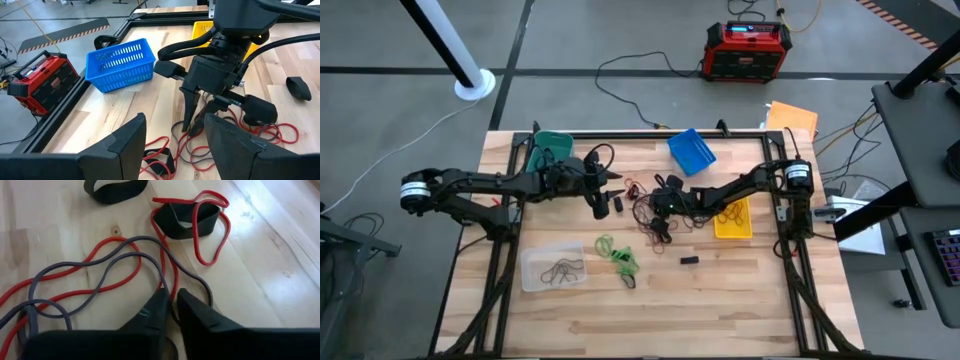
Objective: Sort rubber bands into baskets
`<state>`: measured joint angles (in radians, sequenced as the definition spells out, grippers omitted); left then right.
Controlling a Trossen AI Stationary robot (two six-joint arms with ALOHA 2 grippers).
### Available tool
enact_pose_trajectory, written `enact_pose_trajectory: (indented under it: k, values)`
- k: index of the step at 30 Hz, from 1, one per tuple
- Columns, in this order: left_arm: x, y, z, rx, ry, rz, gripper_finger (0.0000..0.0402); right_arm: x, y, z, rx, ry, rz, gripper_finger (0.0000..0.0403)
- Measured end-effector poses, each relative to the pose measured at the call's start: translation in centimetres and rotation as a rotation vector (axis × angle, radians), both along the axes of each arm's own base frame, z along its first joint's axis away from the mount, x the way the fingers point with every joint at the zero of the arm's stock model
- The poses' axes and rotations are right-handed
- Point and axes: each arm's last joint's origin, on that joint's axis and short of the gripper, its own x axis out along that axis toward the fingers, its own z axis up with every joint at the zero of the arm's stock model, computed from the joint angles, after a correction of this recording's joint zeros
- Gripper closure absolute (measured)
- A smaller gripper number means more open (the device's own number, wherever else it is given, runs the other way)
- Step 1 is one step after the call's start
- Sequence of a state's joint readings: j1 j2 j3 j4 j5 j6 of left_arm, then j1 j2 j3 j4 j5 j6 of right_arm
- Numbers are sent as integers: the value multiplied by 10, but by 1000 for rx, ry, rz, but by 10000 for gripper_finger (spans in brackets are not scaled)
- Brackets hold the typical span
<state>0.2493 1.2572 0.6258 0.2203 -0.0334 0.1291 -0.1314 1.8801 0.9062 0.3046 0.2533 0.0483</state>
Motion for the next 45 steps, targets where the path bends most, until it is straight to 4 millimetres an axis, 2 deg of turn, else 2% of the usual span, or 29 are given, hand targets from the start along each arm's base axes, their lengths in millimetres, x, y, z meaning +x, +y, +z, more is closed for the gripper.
enact_pose_trajectory:
  k: [3,13,19,26,35,45]
  values:
    - [0,0,0,-1,0,0,216,0,0,0,0,-3,-1,389]
    - [0,0,-1,-21,4,8,216,2,5,4,11,-46,-30,394]
    - [0,-1,-1,-40,2,-12,216,7,15,20,-78,-128,-9,394]
    - [0,-2,-1,-75,-7,-36,216,10,26,37,-105,-201,34,394]
    - [-1,-11,-5,-187,-13,-263,216,14,41,58,-161,-335,113,394]
    - [-5,-13,-14,-240,10,-238,216,17,45,67,-161,-424,163,394]
